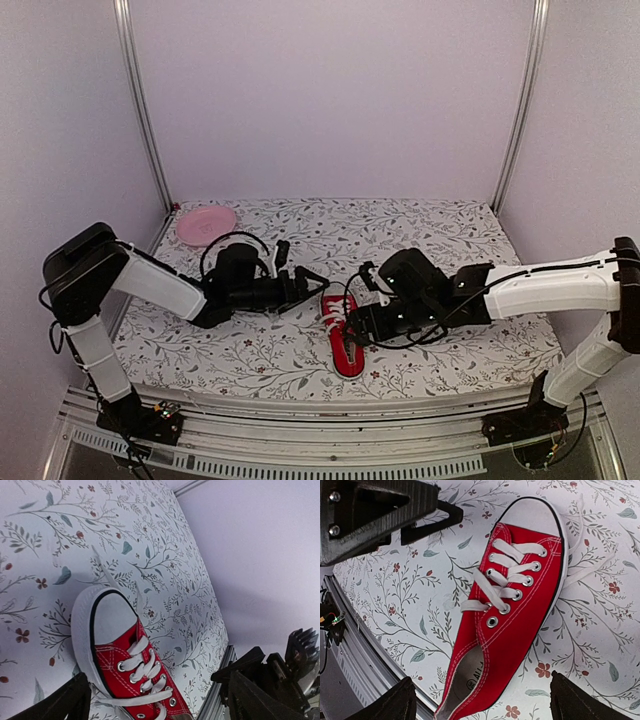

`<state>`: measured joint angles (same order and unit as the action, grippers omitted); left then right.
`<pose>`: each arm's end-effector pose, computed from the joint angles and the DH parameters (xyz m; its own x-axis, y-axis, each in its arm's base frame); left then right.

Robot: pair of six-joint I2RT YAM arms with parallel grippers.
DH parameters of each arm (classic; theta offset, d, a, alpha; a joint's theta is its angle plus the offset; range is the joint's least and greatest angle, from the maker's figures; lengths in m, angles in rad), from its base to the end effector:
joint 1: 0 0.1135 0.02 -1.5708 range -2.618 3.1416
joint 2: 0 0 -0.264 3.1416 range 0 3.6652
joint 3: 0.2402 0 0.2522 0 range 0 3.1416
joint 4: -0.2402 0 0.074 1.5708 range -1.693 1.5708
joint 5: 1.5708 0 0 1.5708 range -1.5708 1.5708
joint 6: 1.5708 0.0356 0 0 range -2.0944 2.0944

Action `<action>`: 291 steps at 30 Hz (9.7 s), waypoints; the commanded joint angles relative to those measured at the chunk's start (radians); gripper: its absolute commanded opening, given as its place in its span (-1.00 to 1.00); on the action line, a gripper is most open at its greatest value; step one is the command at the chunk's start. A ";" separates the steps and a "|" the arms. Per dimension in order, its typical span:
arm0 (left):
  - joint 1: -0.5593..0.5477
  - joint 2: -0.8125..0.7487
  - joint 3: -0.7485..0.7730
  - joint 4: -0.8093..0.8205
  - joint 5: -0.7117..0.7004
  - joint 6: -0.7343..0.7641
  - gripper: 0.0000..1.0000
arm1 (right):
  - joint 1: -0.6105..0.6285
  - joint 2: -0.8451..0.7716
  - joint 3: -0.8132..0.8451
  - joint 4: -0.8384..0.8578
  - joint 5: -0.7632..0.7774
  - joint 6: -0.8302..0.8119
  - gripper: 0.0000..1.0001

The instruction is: Tie the shoes

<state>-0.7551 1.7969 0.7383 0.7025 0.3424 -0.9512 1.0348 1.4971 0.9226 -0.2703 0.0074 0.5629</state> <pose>0.2484 -0.2502 0.1492 -0.8596 -0.2441 -0.4490 0.3013 0.4676 -0.8310 0.1593 0.2677 0.2121 -0.7804 -0.2690 -0.5644 -0.5211 0.7786 0.3496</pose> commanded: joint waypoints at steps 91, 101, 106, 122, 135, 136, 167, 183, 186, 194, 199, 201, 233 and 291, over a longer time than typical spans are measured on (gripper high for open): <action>0.298 -0.791 -0.335 -0.501 -0.320 0.167 0.93 | 0.072 0.273 0.386 -0.495 0.651 0.264 -0.96; 0.293 -0.755 -0.308 -0.507 -0.281 0.194 0.93 | 0.091 0.147 0.227 -0.231 0.195 0.122 0.14; 0.270 -0.779 -0.321 -0.527 -0.318 0.204 0.93 | 0.053 0.097 0.274 -0.240 0.133 -0.013 0.50; 0.310 -0.824 -0.384 -0.663 -0.448 0.128 0.93 | -0.078 0.663 0.824 -0.132 -0.153 -0.498 0.11; 0.333 -0.880 -0.344 -0.756 -0.437 0.239 0.92 | -0.030 0.961 1.080 -0.109 -0.223 -0.667 0.02; 0.334 -0.879 -0.344 -0.758 -0.435 0.238 0.92 | -0.027 0.976 1.099 -0.113 -0.210 -0.678 0.02; 0.281 -0.845 -0.405 -0.554 -0.271 0.172 0.71 | -0.092 0.750 1.127 -0.116 0.354 -0.589 -0.96; -0.019 -0.392 -0.120 -0.531 -0.352 0.050 0.62 | -0.339 -0.066 0.161 -0.249 0.399 -0.195 -0.96; -0.036 -0.331 -0.045 -0.656 -0.431 0.127 0.28 | -0.369 -0.140 0.048 -0.237 0.350 -0.142 -0.96; -0.076 -0.169 0.108 -0.875 -0.474 0.284 -0.11 | -0.380 -0.189 -0.085 -0.164 0.262 -0.084 -0.96; -0.116 -0.101 0.166 -0.972 -0.563 0.275 -0.19 | -0.379 -0.183 -0.111 -0.107 0.205 -0.059 -0.96; -0.132 -0.084 0.180 -0.994 -0.600 0.265 -0.22 | -0.378 -0.180 -0.114 -0.092 0.184 -0.056 -0.96; -0.145 -0.168 0.243 -0.951 -0.720 0.278 -1.00 | -0.380 -0.282 -0.135 -0.124 0.187 0.005 -0.03; -0.018 -0.261 0.487 -0.896 -0.224 0.735 -0.24 | -0.277 0.225 0.320 0.439 -0.487 -0.630 -0.96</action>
<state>-0.8047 1.5341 1.2568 -0.2897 0.2268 -0.1944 0.7582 1.8038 1.2804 0.1326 -0.5262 -0.1356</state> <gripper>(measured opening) 0.197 0.026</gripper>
